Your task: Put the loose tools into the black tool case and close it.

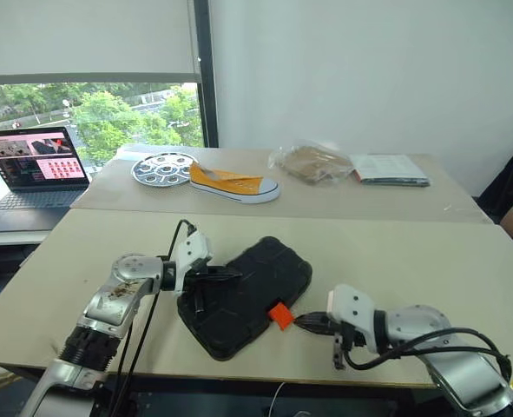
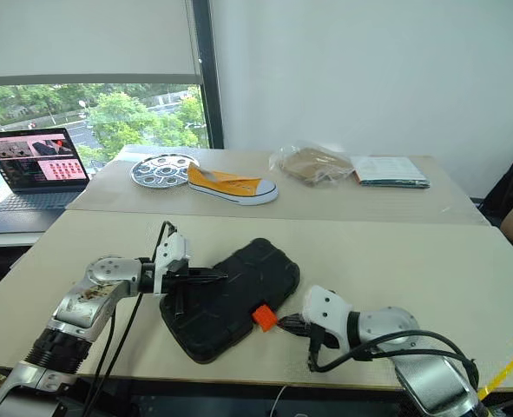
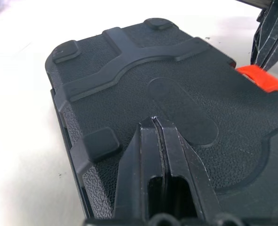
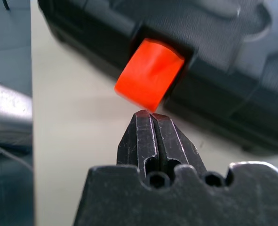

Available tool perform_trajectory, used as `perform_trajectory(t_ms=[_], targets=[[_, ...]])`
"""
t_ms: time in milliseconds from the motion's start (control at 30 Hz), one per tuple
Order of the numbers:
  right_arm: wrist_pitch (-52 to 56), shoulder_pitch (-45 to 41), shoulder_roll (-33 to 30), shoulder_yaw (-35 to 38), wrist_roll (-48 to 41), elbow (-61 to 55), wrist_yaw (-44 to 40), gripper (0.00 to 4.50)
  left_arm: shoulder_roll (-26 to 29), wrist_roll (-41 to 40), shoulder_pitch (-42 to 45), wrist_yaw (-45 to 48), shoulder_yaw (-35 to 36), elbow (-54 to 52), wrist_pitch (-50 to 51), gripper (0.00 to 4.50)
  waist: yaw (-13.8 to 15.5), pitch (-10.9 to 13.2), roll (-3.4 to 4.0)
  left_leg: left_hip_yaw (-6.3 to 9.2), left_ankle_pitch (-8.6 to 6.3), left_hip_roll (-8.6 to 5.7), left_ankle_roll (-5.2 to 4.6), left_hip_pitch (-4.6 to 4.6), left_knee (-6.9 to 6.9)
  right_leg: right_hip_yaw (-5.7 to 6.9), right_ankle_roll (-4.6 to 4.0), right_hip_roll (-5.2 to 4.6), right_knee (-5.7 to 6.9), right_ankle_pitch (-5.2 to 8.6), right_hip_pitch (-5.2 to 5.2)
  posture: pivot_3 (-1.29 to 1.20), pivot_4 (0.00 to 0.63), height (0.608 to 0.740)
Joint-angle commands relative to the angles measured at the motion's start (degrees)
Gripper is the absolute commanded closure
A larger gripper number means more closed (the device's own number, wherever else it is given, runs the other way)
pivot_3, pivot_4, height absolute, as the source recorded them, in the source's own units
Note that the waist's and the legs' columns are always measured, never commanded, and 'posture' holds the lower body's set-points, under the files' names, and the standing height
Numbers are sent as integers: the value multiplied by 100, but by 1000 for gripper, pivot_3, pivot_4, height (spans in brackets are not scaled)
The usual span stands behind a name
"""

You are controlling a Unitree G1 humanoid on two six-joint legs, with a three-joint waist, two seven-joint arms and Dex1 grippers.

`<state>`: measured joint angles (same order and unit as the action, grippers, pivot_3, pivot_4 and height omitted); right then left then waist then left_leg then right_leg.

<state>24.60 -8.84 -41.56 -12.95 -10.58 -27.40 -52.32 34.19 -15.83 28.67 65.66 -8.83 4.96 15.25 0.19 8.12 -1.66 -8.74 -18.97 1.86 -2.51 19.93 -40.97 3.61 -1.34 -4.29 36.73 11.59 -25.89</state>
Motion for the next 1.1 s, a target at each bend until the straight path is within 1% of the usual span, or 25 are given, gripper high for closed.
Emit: perform_trajectory(t_ms=[33,200,533,667,800,1000,1100], targets=[[62,-282,144,-61,-38,-105,32,4500,-53,213,-138,-62,-187,253,56,4475,-3,-2,3,0,1,0,-1,0,-1,-1,0,-1,1,0,0,0,150,740],[40,-391,314,-261,51,-21,65,4500,-61,247,-154,-75,-185,341,-8,4475,-17,-5,7,5,2,1,0,-5,0,1,8,0,6,5,2,0,150,740],[122,-888,642,-490,266,317,121,4500,-118,307,-147,-78,-235,498,-116,4475,-73,-8,12,9,4,2,2,-6,1,3,7,0,9,4,2,0,150,740],[173,-954,699,-538,334,437,139,4500,-141,346,-185,-76,-300,493,-138,4475,-71,-9,13,11,4,2,1,-4,2,6,3,-1,7,2,2,0,150,740],[420,-842,525,-518,459,521,135,4500,-137,504,-243,44,-490,495,-334,4475,-72,-16,25,11,4,2,1,-4,1,6,1,-2,8,0,3,0,150,740],[592,-388,61,-187,176,75,-134,4500,-224,603,-254,29,-554,560,-408,4475,-23,-31,42,13,-2,1,-9,-10,3,12,4,-6,-3,3,19,0,150,740],[709,-229,-50,-83,2,-128,-178,4500,-241,638,-257,58,-600,591,-436,4475,-4,-34,44,14,-6,1,-14,-22,4,13,8,-6,-12,7,37,0,150,740]])
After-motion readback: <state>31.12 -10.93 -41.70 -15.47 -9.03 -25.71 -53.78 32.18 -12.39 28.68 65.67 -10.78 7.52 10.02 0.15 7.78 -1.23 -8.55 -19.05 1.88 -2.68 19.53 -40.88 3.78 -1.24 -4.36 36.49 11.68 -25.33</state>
